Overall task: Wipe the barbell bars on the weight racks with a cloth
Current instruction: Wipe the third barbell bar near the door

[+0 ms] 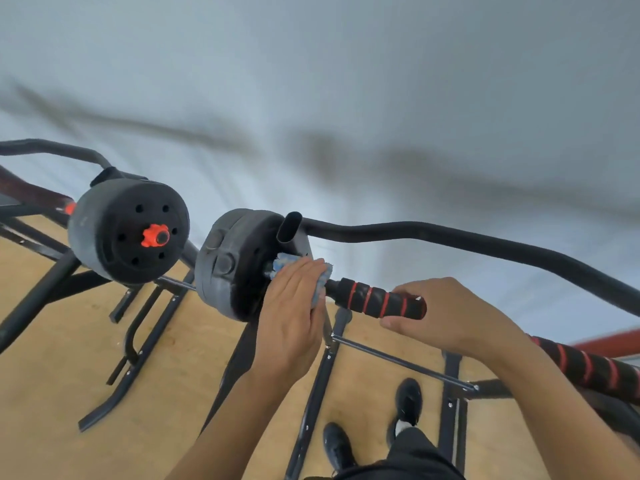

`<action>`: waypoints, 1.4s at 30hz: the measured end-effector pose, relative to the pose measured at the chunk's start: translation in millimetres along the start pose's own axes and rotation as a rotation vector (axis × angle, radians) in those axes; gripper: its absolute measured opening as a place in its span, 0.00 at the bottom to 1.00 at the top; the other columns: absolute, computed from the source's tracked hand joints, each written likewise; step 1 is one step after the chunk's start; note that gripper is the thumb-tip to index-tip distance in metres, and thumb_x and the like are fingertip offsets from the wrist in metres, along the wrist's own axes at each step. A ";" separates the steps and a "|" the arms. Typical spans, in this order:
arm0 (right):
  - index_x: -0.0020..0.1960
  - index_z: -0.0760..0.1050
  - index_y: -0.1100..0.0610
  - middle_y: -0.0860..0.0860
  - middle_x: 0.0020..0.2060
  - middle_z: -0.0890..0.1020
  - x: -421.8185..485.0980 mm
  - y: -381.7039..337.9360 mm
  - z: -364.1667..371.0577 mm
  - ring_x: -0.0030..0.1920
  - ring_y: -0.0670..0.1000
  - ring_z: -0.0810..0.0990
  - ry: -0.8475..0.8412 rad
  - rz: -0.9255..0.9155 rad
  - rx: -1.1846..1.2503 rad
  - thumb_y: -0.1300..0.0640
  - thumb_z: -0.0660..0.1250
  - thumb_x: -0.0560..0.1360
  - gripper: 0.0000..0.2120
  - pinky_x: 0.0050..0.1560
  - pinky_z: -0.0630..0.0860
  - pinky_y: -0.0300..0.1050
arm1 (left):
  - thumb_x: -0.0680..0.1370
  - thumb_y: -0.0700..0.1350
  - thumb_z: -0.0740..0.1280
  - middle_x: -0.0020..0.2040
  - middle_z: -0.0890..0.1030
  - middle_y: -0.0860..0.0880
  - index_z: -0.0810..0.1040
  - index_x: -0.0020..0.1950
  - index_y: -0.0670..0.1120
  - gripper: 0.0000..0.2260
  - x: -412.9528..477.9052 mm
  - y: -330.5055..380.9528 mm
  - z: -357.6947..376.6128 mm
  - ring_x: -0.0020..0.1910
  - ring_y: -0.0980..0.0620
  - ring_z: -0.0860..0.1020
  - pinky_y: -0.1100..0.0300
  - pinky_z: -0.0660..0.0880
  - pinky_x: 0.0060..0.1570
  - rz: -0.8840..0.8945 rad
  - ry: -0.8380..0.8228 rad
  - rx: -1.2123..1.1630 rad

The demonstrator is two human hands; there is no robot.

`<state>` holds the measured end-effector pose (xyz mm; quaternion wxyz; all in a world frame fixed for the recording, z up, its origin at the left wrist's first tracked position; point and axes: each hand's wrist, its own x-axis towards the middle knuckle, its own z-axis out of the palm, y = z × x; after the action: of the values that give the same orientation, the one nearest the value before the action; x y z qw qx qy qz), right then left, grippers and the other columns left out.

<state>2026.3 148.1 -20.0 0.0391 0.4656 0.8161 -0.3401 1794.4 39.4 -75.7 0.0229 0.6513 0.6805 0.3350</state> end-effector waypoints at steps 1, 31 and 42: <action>0.48 0.75 0.42 0.41 0.41 0.80 0.3 -1.0 3.3 0.41 0.43 0.80 0.003 -0.003 -0.039 0.31 0.67 0.72 0.16 0.44 0.74 0.37 | 0.84 0.39 0.64 0.68 0.79 0.49 0.77 0.71 0.44 0.15 1.2 4.2 4.4 0.71 0.50 0.75 0.48 0.69 0.74 0.027 -0.015 -0.007; 0.46 0.74 0.44 0.43 0.38 0.80 -31.0 -12.5 23.1 0.37 0.43 0.79 0.056 0.052 -0.227 0.24 0.65 0.69 0.23 0.39 0.72 0.37 | 0.78 0.37 0.66 0.51 0.79 0.53 0.78 0.58 0.46 0.10 -8.4 -10.5 -57.1 0.54 0.52 0.77 0.57 0.76 0.62 0.056 -0.133 0.236; 0.47 0.71 0.47 0.43 0.31 0.73 -41.9 -11.0 63.4 0.29 0.46 0.72 0.470 -0.038 -0.577 0.33 0.68 0.72 0.19 0.32 0.68 0.39 | 0.70 0.29 0.75 0.55 0.84 0.48 0.79 0.61 0.45 0.22 -30.6 43.5 -31.2 0.53 0.46 0.85 0.52 0.83 0.52 0.002 -0.149 0.114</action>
<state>2025.2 76.2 -46.8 -0.0259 0.4856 0.8736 0.0192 1822.3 -4.6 -42.8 0.0358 0.6753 0.6943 0.2464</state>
